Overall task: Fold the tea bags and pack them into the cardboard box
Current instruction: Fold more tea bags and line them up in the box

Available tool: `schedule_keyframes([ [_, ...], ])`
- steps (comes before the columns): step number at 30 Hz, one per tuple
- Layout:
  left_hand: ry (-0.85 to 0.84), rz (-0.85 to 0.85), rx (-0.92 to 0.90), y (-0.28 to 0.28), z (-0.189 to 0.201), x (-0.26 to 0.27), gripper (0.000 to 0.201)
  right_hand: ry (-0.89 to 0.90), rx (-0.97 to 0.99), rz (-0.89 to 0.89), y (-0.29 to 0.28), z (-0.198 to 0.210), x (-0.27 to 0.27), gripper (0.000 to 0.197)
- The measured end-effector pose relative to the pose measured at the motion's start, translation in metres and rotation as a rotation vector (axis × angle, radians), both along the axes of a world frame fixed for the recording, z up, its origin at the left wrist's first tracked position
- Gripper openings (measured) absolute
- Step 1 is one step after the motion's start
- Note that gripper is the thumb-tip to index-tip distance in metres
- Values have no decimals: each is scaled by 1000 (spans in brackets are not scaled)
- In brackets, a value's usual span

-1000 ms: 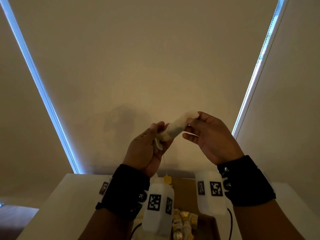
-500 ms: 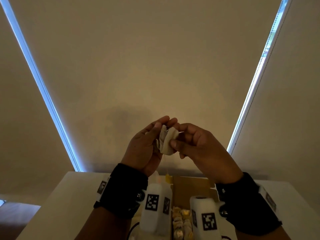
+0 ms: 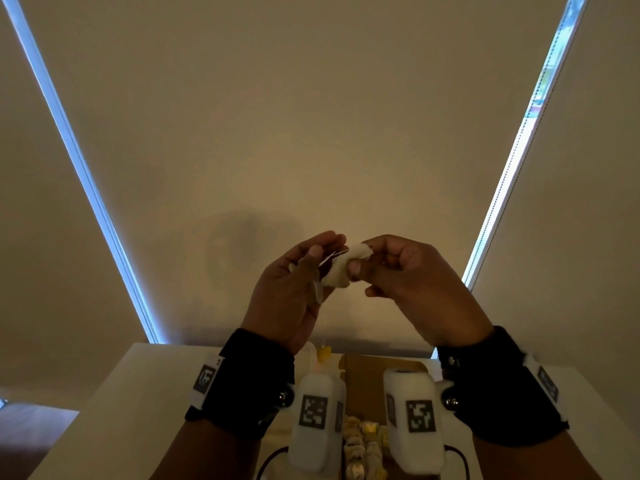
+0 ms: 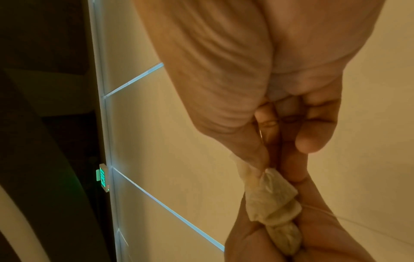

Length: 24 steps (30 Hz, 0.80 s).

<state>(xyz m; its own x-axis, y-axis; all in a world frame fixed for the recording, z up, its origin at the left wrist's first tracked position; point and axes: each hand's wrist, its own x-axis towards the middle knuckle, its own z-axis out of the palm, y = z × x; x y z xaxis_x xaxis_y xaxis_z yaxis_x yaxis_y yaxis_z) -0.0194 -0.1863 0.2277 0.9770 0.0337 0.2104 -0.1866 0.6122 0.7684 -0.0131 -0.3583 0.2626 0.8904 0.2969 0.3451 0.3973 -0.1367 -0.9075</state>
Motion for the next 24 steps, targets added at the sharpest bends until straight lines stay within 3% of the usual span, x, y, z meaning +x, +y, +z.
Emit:
schedule_keyframes([
  [6,146,64,-231,21,-2,5,23,91,162,-13,-16,13,11,12],
  [11,160,70,-153,31,-3,3,16,102,129,-24,-21,14,10,23],
  [15,111,136,19,32,5,-4,21,67,32,-49,-24,14,9,29],
  [21,-52,150,547,8,22,-23,32,29,-112,19,-17,20,1,31],
  [24,-69,161,584,4,27,-23,25,23,-133,25,-14,21,-2,28],
])
